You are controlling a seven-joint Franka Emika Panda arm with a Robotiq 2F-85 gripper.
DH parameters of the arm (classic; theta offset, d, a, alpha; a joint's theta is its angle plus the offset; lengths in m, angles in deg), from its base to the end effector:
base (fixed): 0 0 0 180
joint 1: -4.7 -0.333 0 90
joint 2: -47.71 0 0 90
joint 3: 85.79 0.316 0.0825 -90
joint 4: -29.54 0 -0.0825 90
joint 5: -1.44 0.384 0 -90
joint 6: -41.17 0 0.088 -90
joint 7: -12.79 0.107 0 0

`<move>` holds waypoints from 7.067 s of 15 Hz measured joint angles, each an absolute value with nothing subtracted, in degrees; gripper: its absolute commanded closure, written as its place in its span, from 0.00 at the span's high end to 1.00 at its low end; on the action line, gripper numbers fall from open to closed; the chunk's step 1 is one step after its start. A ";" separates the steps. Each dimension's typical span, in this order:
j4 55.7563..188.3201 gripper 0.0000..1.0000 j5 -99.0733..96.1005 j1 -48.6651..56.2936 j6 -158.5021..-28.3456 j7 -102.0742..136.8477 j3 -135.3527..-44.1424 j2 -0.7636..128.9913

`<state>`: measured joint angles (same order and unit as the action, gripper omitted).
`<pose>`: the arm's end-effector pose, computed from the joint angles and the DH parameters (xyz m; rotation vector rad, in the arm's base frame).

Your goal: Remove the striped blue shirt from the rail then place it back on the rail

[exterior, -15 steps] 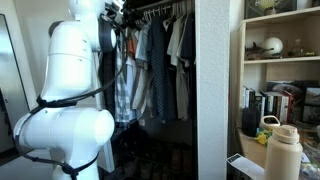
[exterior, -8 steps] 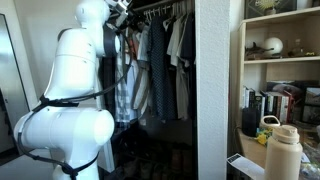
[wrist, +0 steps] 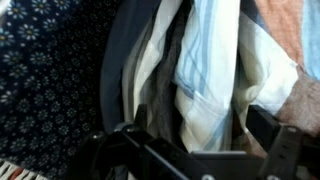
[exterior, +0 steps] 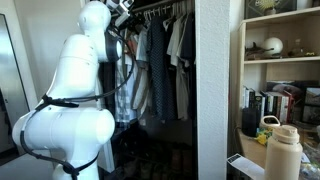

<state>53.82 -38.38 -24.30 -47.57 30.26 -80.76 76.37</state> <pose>0.5500 0.2532 0.8504 2.6108 0.0231 1.1190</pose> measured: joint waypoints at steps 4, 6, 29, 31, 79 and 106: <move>50.53 1.00 -33.78 -24.29 -47.66 26.89 -84.16 78.62; 50.52 1.00 -30.68 -23.82 -48.90 25.49 -85.59 78.87; 50.40 1.00 -25.62 -26.39 -52.94 20.00 -91.87 81.39; 50.54 1.00 -28.33 -28.46 -52.92 20.00 -93.19 81.27; 51.94 0.06 -28.73 -26.80 -53.12 26.14 -95.77 81.64; 51.91 0.04 -36.55 -30.56 -60.83 34.71 -96.24 81.40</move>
